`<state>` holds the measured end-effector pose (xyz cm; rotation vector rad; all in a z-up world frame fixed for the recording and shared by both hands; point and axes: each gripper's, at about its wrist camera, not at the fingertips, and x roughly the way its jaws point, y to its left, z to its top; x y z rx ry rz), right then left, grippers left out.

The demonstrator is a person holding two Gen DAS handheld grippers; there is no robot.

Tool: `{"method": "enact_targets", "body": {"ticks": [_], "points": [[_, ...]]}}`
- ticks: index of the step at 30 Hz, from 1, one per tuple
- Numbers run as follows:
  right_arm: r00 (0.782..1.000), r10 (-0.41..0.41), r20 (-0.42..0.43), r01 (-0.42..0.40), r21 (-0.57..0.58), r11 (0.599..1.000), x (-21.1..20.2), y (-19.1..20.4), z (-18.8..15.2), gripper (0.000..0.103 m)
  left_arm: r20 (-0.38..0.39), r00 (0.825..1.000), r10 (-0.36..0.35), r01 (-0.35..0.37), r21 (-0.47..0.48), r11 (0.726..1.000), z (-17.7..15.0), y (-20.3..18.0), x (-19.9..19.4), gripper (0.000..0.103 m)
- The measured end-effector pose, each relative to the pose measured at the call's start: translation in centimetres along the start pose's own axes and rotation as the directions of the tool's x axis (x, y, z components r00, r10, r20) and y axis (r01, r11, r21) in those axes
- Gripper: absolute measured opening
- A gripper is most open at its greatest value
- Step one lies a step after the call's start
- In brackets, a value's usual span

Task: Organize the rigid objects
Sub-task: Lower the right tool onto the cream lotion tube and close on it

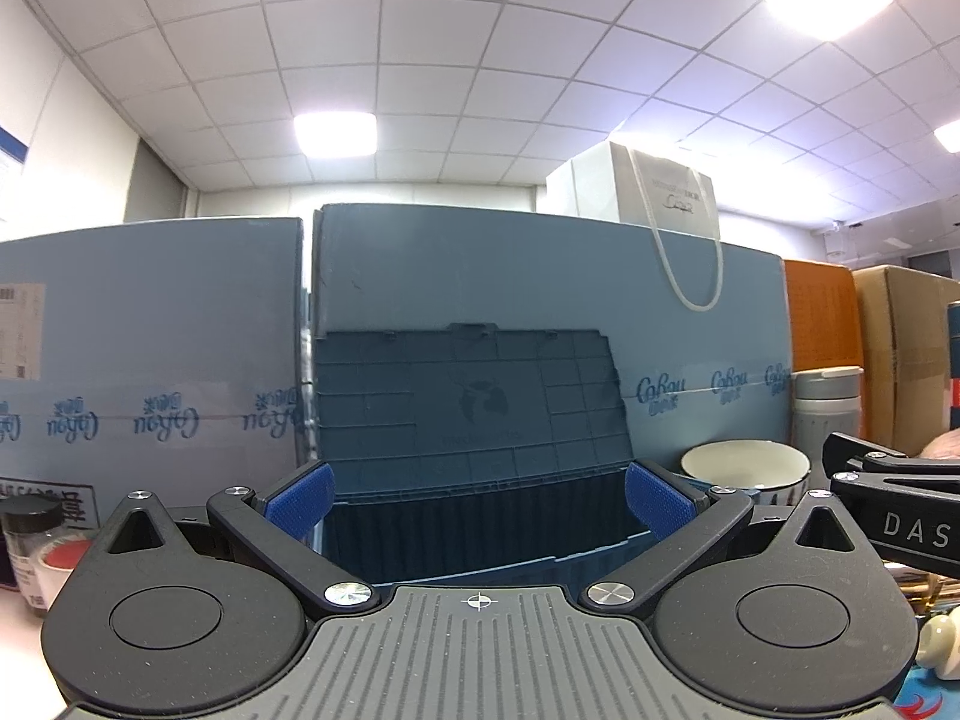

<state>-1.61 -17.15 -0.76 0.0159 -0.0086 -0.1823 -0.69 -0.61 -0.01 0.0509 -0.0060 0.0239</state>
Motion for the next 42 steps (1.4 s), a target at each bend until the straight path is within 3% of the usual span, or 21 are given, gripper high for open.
{"method": "enact_targets", "body": {"ticks": [7, 10, 18, 21, 23, 28, 31, 34, 37, 39, 42], "points": [[1.000, 0.027, -0.013, -0.027, -0.043, 0.999, 0.1, 0.7, 0.0, 0.103, 0.005, 0.998, 0.065, -0.065, 0.001, 0.998, 0.1, 0.1, -0.1, 0.103], [0.999, 0.037, -0.010, -0.037, -0.037, 0.999, -0.1, 0.6, 0.0, 0.103, 0.005, 0.998, 0.059, -0.059, -0.008, 0.998, 0.1, 0.3, 0.0, 0.103], [0.998, -0.054, 0.022, 0.055, -0.019, 0.998, -0.7, 0.2, 0.2, 0.103, 0.028, 0.999, 0.044, -0.045, 0.045, 0.998, 0.1, -0.6, -0.4, 0.103], [0.995, -0.096, 0.020, 0.097, -0.055, 0.994, -0.5, 0.5, 0.3, 0.103, -0.022, 1.000, 0.022, -0.020, 0.074, 0.997, 0.2, -1.0, -0.1, 0.103], [0.996, -0.080, 0.045, 0.084, -0.096, 0.992, -0.6, 0.8, 0.5, 0.103, -0.058, 0.998, 0.010, -0.005, 0.094, 0.996, 0.2, -1.3, -0.1, 0.103], [0.997, -0.042, 0.064, 0.048, -0.101, 0.994, -1.3, -0.1, 2.3, 0.103, -0.019, 1.000, -0.006, 0.008, 0.107, 0.994, 0.4, -1.4, -1.4, 0.103], [1.000, 0.000, 0.031, 0.002, -0.087, 0.996, -1.5, -1.6, 3.5, 0.103, -0.070, 0.997, -0.013, 0.018, 0.072, 0.997, 0.9, -0.9, -1.4, 0.103], [0.998, 0.056, -0.005, -0.056, -0.090, 0.994, -1.8, -3.3, 4.5, 0.103, -0.161, 0.985, -0.056, 0.058, 0.009, 0.998, 1.6, -0.1, -0.8, 0.103], [0.990, 0.102, -0.099, -0.110, -0.078, 0.991, -1.5, -5.1, 5.4, 0.103, -0.272, 0.952, -0.141, 0.136, -0.036, 0.990, 2.2, 0.3, 0.5, 0.103], [0.977, 0.127, -0.173, -0.138, -0.053, 0.989, -1.1, -6.3, 5.7, 0.103, -0.290, 0.943, -0.161, 0.156, -0.043, 0.987, 2.5, 0.3, 0.7, 0.103], [0.948, 0.174, -0.267, -0.190, -0.036, 0.981, -0.5, -7.6, 5.9, 0.103, -0.337, 0.914, -0.225, 0.205, -0.096, 0.974, 3.2, 0.4, 1.1, 0.103]]}}
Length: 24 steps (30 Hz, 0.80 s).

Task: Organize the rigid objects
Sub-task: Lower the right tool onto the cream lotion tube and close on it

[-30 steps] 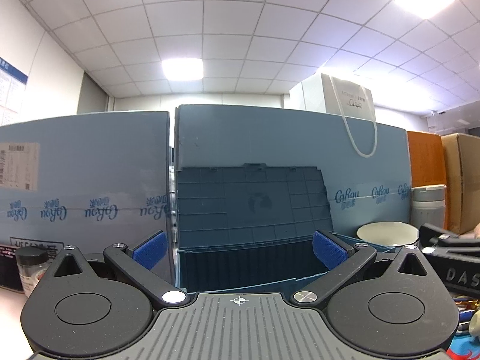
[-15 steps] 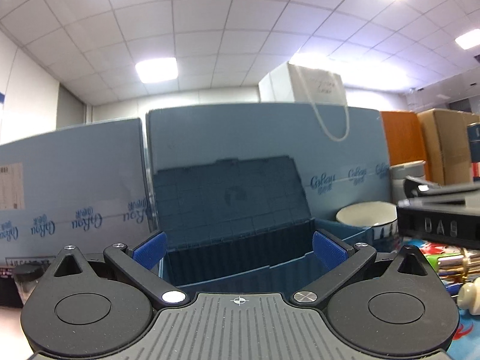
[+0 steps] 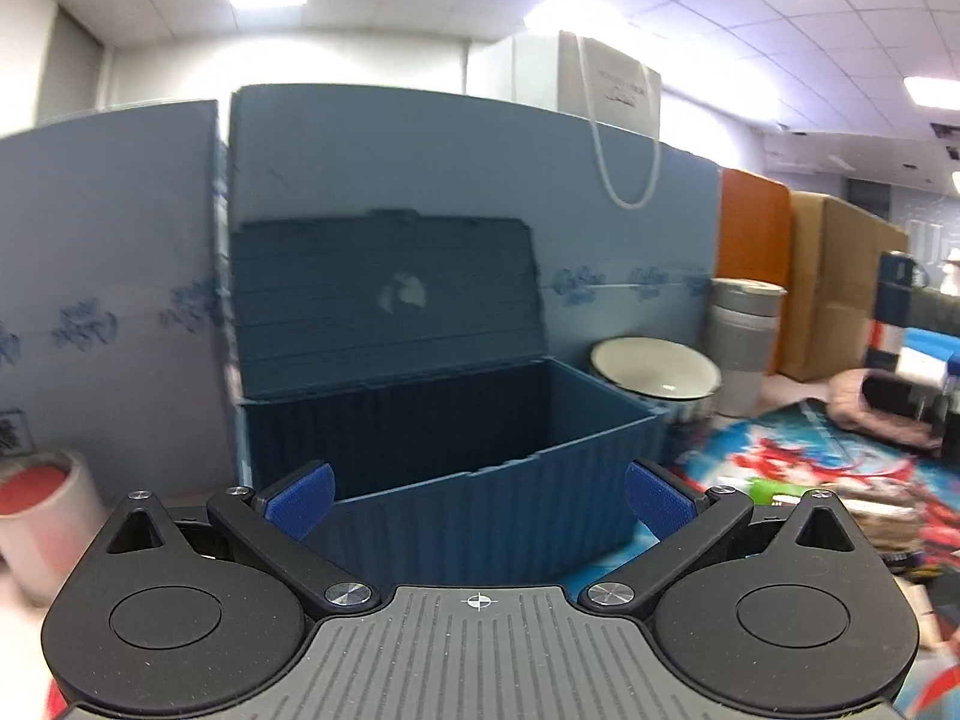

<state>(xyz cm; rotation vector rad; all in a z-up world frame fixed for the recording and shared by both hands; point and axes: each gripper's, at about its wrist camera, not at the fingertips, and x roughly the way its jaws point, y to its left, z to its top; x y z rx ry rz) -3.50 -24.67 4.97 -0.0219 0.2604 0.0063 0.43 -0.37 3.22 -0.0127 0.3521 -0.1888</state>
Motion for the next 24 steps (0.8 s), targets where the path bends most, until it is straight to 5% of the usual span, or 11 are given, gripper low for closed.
{"method": "enact_targets", "body": {"ticks": [5, 10, 16, 24], "points": [[0.990, 0.088, -0.113, -0.098, -0.091, 0.991, 0.6, -1.4, -0.4, 0.103, -0.140, 0.978, -0.155, 0.139, -0.117, 0.983, 2.3, 0.3, 0.4, 0.103], [0.943, 0.203, -0.262, -0.271, -0.258, 0.927, 0.8, -1.1, -1.8, 0.103, -0.215, 0.908, -0.361, 0.336, -0.142, 0.931, 3.7, -0.8, 1.1, 0.103], [0.920, 0.195, -0.341, -0.323, -0.374, 0.869, 0.7, -0.7, -3.6, 0.103, -0.262, 0.875, -0.407, 0.366, -0.193, 0.911, 2.8, -0.2, 2.6, 0.103], [0.885, 0.210, -0.415, -0.373, -0.364, 0.853, 3.5, -1.1, -3.9, 0.101, -0.262, 0.867, -0.424, 0.367, -0.241, 0.898, 2.4, 1.5, 3.2, 0.103]]}}
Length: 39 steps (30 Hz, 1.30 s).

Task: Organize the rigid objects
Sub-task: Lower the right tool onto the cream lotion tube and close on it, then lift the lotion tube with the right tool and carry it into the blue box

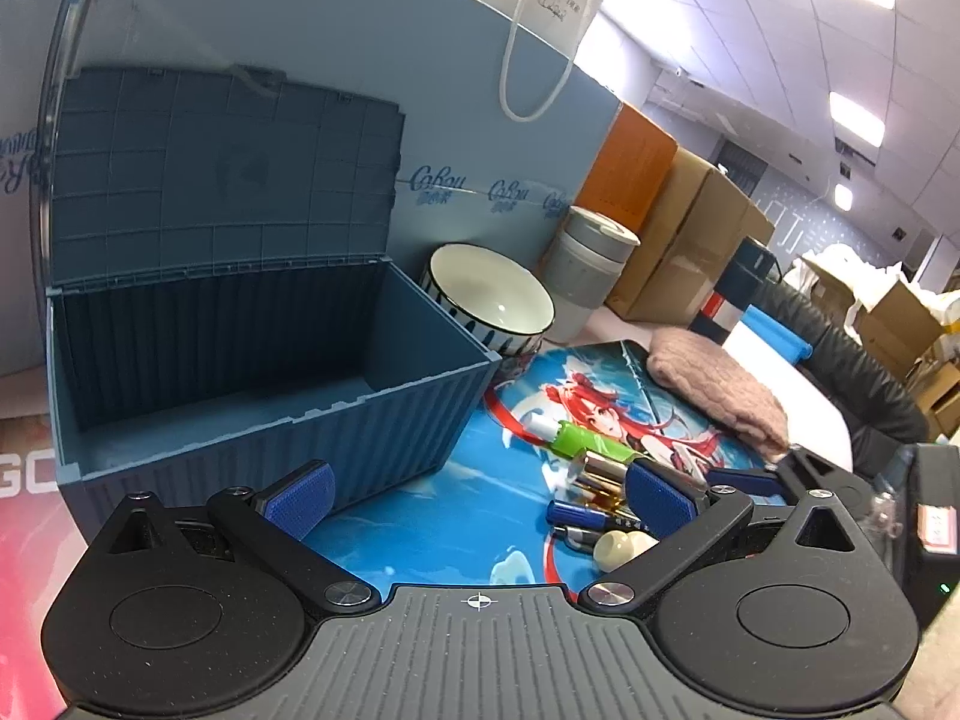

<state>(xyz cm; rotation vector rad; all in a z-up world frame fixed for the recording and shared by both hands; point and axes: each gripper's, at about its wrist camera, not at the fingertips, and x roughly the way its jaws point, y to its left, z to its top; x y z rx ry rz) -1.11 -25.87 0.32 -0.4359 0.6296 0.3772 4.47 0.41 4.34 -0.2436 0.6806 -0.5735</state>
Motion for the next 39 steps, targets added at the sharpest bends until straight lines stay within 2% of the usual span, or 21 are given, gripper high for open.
{"method": "enact_targets", "body": {"ticks": [2, 4, 6, 8, 10, 13, 15, 18, 21, 24, 27, 29, 33, 37, 39], "points": [[0.999, 0.025, -0.024, -0.024, 0.017, 1.000, 0.8, -0.4, 0.2, 0.100, -0.006, 1.000, -0.001, 0.001, 0.006, 1.000, 0.0, 0.0, 0.0, 0.103], [0.999, 0.034, -0.039, -0.034, 0.007, 0.999, 1.0, -0.1, 0.2, 0.091, -0.005, 1.000, -0.001, 0.001, 0.009, 1.000, -0.1, 0.0, -0.2, 0.103], [0.998, 0.056, -0.025, -0.056, -0.001, 0.998, 0.6, 0.2, 0.3, 0.087, -0.003, 1.000, -0.010, 0.010, 0.011, 1.000, -0.1, 0.0, -0.3, 0.103], [0.991, 0.131, -0.010, -0.130, 0.025, 0.991, 0.3, 0.2, 0.1, 0.087, 0.000, 1.000, -0.019, 0.019, 0.011, 1.000, 0.0, 0.0, -0.3, 0.103], [0.985, 0.164, -0.047, -0.161, 0.067, 0.985, 1.2, 0.1, -0.2, 0.085, -0.001, 1.000, -0.029, 0.029, 0.011, 1.000, -0.1, 0.0, -0.3, 0.103], [0.992, 0.115, -0.054, -0.113, 0.039, 0.993, 1.5, 0.8, -0.5, 0.079, -0.004, 0.999, -0.033, 0.034, 0.014, 0.999, -0.1, -0.1, -0.3, 0.103], [0.991, 0.129, -0.042, -0.124, 0.113, 0.986, 1.3, 0.1, -0.4, 0.077, -0.002, 0.999, -0.036, 0.036, 0.015, 0.999, -0.1, -0.1, -0.3, 0.103], [0.988, 0.126, -0.089, -0.111, 0.154, 0.982, 0.9, 0.0, -0.2, 0.059, 0.008, 0.999, -0.046, 0.045, 0.012, 0.999, 0.0, 0.0, -0.7, 0.103], [0.985, 0.130, -0.114, -0.114, 0.137, 0.984, 0.7, 0.8, -0.6, 0.058, 0.016, 0.999, -0.049, 0.049, 0.006, 0.999, 0.1, 0.1, -0.9, 0.103], [0.977, 0.185, -0.107, -0.153, 0.251, 0.956, 1.1, -0.4, -1.2, 0.055, 0.016, 0.998, -0.055, 0.055, 0.005, 0.998, 0.1, 0.0, -0.9, 0.103], [0.982, 0.163, -0.092, -0.126, 0.324, 0.938, 1.5, -1.5, -1.2, 0.050, 0.021, 0.998, -0.062, 0.062, 0.009, 0.998, 0.1, -0.1, -1.1, 0.103], [0.987, 0.132, -0.092, -0.088, 0.379, 0.921, 1.7, -1.6, -1.0, 0.043, 0.026, 0.998, -0.065, 0.065, 0.006, 0.998, 0.2, 0.0, -1.3, 0.103], [0.991, 0.074, -0.107, -0.026, 0.393, 0.919, 1.5, -0.5, -0.5, 0.043, 0.039, 0.997, -0.067, 0.068, -0.002, 0.998, 0.2, 0.1, -1.7, 0.103], [0.994, 0.069, -0.083, -0.030, 0.401, 0.915, 0.7, 0.7, -0.2, 0.042, 0.056, 0.996, -0.072, 0.072, -0.002, 0.997, 0.4, 0.1, -2.2, 0.103], [0.997, 0.072, -0.043, -0.048, 0.415, 0.909, -0.3, 1.2, 0.1, 0.042, 0.071, 0.995, -0.071, 0.071, -0.003, 0.997, 0.5, 0.2, -2.7, 0.103]]}}
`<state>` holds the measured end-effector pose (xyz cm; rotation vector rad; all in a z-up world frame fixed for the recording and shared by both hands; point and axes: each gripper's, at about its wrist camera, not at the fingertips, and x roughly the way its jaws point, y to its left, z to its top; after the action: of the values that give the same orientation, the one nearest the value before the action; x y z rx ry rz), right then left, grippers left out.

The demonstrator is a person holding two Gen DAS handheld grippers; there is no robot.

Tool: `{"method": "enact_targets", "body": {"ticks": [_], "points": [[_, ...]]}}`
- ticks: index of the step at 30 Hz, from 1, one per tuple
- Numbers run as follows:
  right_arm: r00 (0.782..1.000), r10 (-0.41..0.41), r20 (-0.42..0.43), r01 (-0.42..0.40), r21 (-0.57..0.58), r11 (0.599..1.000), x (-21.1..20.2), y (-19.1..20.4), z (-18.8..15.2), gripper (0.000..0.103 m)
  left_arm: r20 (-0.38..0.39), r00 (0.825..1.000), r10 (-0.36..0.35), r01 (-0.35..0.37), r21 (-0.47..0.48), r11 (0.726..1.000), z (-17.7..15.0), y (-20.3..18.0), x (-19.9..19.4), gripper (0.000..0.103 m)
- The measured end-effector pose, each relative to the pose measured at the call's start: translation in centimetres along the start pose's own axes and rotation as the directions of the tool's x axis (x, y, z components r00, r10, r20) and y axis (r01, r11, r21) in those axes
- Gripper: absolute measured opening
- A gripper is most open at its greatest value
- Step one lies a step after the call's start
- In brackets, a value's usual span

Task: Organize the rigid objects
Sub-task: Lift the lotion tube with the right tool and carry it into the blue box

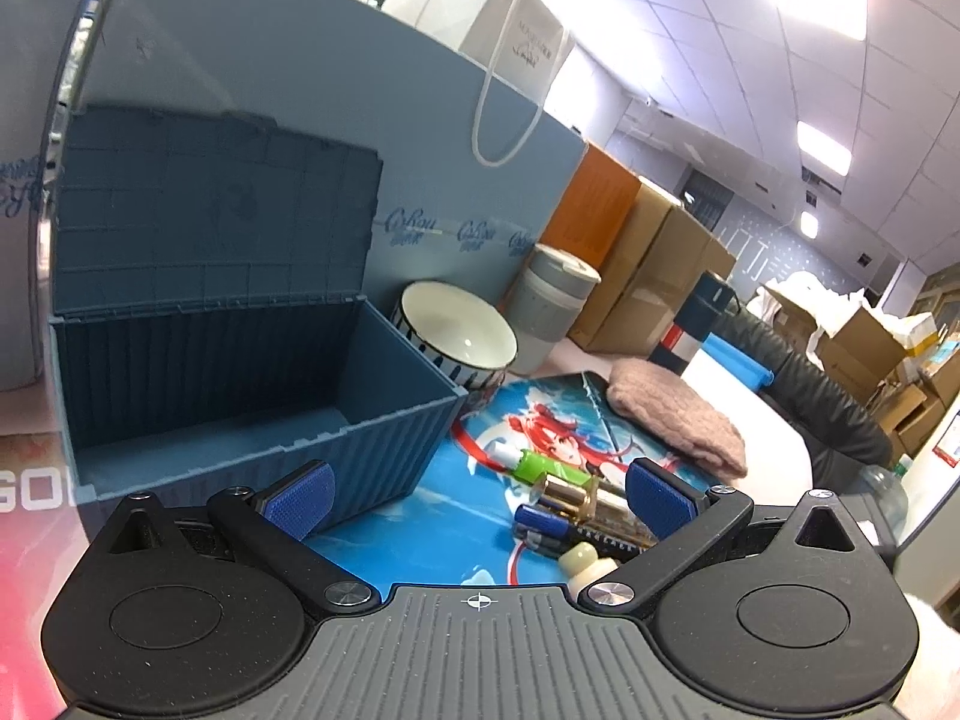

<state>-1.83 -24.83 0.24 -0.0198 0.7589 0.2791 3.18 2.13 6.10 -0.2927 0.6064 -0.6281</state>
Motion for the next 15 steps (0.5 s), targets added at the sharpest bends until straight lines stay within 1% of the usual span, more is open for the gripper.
{"method": "enact_targets", "body": {"ticks": [4, 7, 9, 11, 13, 15], "points": [[0.994, 0.041, 0.103, -0.047, 0.051, 0.998, -2.3, 0.8, 1.0, 0.042, 0.043, 0.999, 0.002, -0.001, -0.017, 1.000, 0.5, 0.4, -1.3, 0.103], [0.976, 0.095, 0.196, -0.118, 0.106, 0.987, -4.2, 1.0, 2.8, 0.042, 0.094, 0.996, 0.013, -0.008, -0.049, 0.999, 1.0, 1.2, -2.6, 0.103], [0.957, 0.126, 0.262, -0.158, 0.103, 0.982, -5.2, 1.4, 4.4, 0.042, 0.131, 0.991, 0.029, -0.018, -0.081, 0.997, 1.4, 2.0, -3.6, 0.103], [0.933, 0.163, 0.322, -0.196, 0.074, 0.978, -5.6, 2.1, 6.3, 0.042, 0.172, 0.984, 0.055, -0.035, -0.119, 0.992, 1.8, 3.0, -4.7, 0.103], [0.909, 0.200, 0.367, -0.228, 0.035, 0.973, -5.2, 2.9, 8.3, 0.042, 0.213, 0.972, 0.095, -0.061, -0.164, 0.985, 2.1, 4.2, -5.8, 0.103], [0.888, 0.235, 0.395, -0.255, -0.004, 0.967, -3.8, 3.9, 10.6, 0.042, 0.241, 0.961, 0.137, -0.085, -0.214, 0.973, 2.3, 5.5, -6.6, 0.103]]}}
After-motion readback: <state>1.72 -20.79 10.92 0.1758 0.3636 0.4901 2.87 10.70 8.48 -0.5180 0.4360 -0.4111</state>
